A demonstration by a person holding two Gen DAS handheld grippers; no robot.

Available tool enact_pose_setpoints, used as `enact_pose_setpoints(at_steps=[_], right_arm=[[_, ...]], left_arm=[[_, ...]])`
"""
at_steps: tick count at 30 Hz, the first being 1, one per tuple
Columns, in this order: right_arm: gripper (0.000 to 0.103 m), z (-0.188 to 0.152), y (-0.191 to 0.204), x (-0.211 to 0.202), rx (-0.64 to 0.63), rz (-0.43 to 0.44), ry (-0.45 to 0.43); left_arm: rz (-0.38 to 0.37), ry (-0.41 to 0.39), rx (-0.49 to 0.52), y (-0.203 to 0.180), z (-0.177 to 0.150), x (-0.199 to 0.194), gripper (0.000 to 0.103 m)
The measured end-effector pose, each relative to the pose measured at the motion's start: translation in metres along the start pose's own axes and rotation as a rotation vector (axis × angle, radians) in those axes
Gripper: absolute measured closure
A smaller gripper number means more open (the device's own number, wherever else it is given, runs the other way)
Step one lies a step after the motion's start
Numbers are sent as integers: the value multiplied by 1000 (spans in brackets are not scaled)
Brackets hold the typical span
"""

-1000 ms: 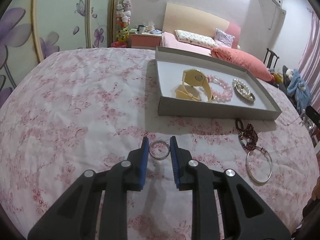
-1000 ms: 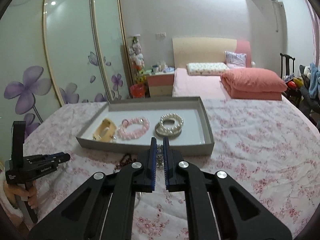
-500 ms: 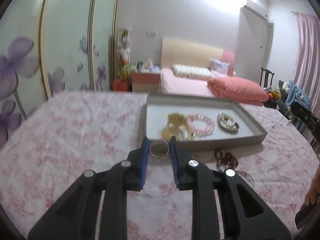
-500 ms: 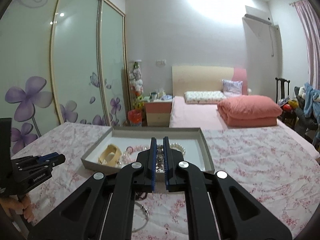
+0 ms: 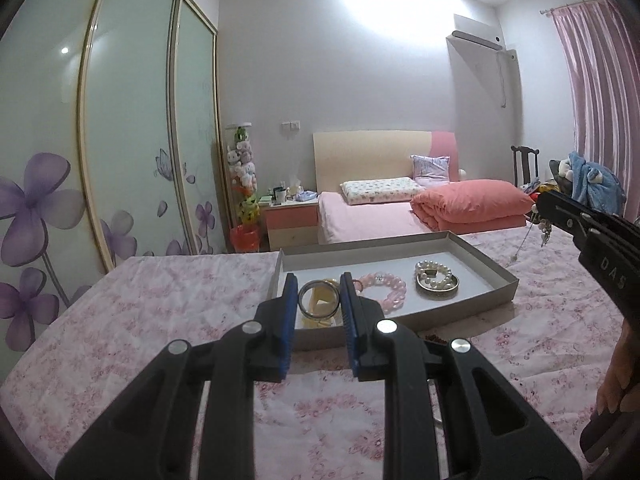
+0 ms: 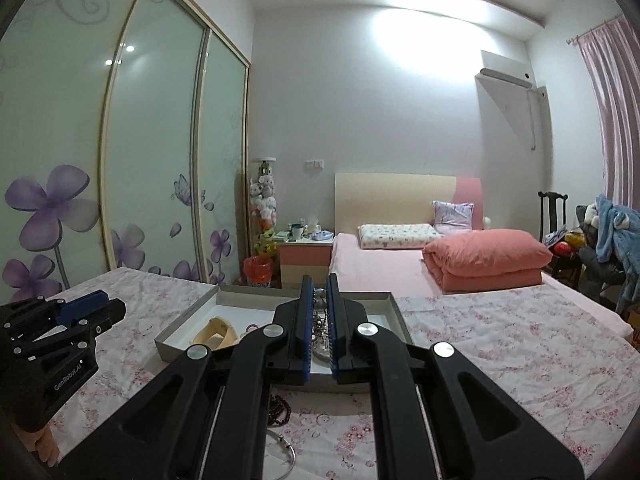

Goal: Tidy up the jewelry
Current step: 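Carry the ring and earrings in both grippers over the grey tray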

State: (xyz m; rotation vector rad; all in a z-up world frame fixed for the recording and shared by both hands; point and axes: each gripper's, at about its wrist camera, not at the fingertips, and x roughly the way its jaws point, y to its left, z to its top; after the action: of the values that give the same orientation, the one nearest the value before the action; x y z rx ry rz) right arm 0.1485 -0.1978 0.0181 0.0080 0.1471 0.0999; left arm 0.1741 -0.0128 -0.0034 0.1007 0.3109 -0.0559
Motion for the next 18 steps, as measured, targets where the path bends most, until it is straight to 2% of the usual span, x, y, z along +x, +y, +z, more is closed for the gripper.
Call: enact_pose_setpoints(at_steps=[18], right_arm=[[96, -9, 3, 0, -16, -10, -27]], left_arm=[[6, -12, -2, -4, 0, 6, 81]])
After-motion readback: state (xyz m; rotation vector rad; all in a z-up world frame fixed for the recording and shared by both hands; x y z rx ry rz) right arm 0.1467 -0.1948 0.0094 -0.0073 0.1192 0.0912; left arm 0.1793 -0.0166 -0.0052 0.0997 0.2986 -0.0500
